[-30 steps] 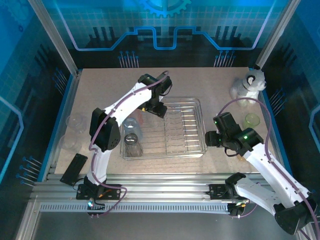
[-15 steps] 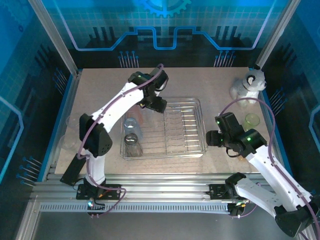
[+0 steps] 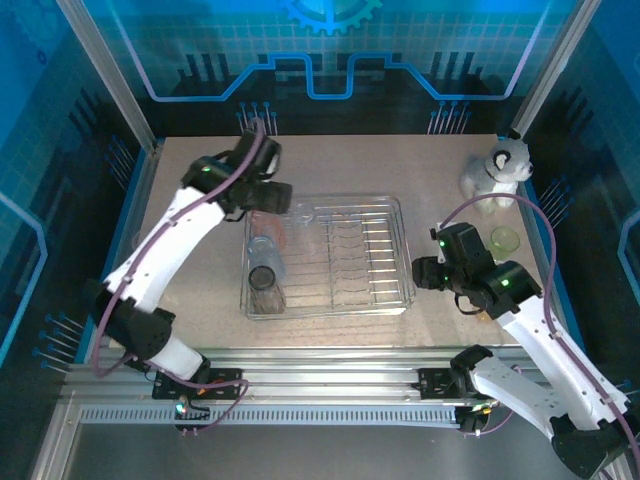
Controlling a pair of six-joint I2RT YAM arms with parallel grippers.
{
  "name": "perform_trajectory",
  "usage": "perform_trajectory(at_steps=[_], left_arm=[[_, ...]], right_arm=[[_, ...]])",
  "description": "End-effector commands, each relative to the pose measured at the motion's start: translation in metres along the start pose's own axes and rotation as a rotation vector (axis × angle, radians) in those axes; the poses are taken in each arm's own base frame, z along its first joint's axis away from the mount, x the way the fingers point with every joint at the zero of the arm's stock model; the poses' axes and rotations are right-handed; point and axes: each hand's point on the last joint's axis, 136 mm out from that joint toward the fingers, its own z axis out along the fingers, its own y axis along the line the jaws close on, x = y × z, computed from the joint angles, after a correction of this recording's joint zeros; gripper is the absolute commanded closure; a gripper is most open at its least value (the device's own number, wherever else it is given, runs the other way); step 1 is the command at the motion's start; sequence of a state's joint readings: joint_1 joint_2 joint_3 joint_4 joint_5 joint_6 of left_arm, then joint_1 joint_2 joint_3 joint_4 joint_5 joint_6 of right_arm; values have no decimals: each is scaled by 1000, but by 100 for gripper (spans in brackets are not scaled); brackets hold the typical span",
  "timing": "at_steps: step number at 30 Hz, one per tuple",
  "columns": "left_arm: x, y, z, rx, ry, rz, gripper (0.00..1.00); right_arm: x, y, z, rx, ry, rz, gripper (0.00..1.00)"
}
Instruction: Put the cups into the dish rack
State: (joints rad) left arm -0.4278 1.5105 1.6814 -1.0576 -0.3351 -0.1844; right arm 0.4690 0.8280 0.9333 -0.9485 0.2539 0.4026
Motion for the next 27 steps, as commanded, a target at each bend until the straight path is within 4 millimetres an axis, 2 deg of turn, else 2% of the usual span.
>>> perform_trajectory(at_steps=[1, 5, 7, 11, 16, 18, 23, 25, 27], left_arm=[[-1, 52, -4, -99, -62, -111, 17], [18, 104, 7, -178, -34, -219, 18], [29, 123, 15, -196, -6, -274, 18], [45, 145, 38, -205, 49, -347, 19], [67, 172, 84, -205, 149, -468, 27], [74, 183, 96, -220, 187, -506, 28], [86, 215, 107, -371, 229, -535, 27], [98, 230, 109, -479, 246, -549, 27], [110, 236, 115, -526, 287, -552, 26]], right_arm=[[-22, 2, -10, -31, -125, -26, 38], [-29, 7, -14, -82, -202, -39, 36], [-24, 7, -8, -99, -204, -42, 35], [-21, 7, -7, -122, -226, -43, 34], [-6, 0, 4, -114, -205, -36, 33], [0, -1, 7, -125, -192, -21, 33], [-1, 1, 9, -156, -206, -5, 31], [1, 1, 11, -164, -196, 7, 31], [1, -1, 12, -159, -185, 17, 31]])
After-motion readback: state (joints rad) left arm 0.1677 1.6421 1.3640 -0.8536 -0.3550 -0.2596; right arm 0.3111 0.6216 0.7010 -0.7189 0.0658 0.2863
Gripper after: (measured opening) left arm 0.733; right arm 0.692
